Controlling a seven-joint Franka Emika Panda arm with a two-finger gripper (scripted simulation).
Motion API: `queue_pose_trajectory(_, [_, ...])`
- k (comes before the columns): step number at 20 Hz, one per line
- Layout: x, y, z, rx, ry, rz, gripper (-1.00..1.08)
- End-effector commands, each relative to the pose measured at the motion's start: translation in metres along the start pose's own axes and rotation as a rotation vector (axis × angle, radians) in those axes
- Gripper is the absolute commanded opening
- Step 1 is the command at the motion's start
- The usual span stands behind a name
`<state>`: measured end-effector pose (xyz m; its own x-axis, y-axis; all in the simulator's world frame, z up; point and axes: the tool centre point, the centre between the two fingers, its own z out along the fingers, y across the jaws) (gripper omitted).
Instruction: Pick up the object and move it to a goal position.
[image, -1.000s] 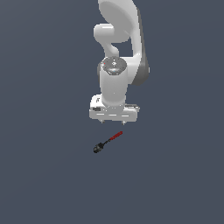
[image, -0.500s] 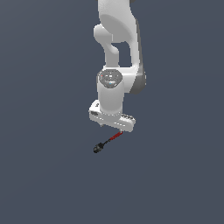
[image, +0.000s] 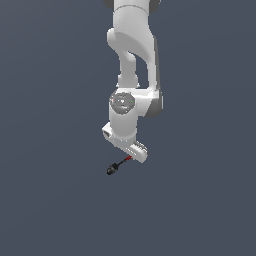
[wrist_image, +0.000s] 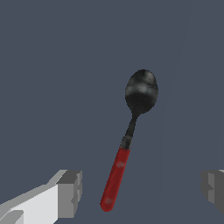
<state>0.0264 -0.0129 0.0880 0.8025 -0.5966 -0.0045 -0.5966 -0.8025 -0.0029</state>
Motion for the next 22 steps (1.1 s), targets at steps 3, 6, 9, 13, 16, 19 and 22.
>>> queue_pose_trajectory(3, [0.005,0.002,0.013,-0.001,0.002,0.104,1.0])
queue_pose_trajectory(6, [0.007,0.003,0.019,-0.001,0.003,0.153,1.0])
queue_pose_trajectory(9, [0.008,0.003,0.024,-0.002,0.004,0.187,1.0])
queue_pose_trajectory(13, [0.009,0.004,0.027,-0.002,0.005,0.212,1.0])
queue_pose_trajectory(16, [0.009,0.004,0.027,-0.003,0.004,0.21,1.0])
queue_pose_trajectory(19, [0.009,0.004,0.03,-0.003,0.004,0.211,1.0])
queue_pose_trajectory(22, [0.009,0.004,0.041,-0.003,0.004,0.212,1.0])
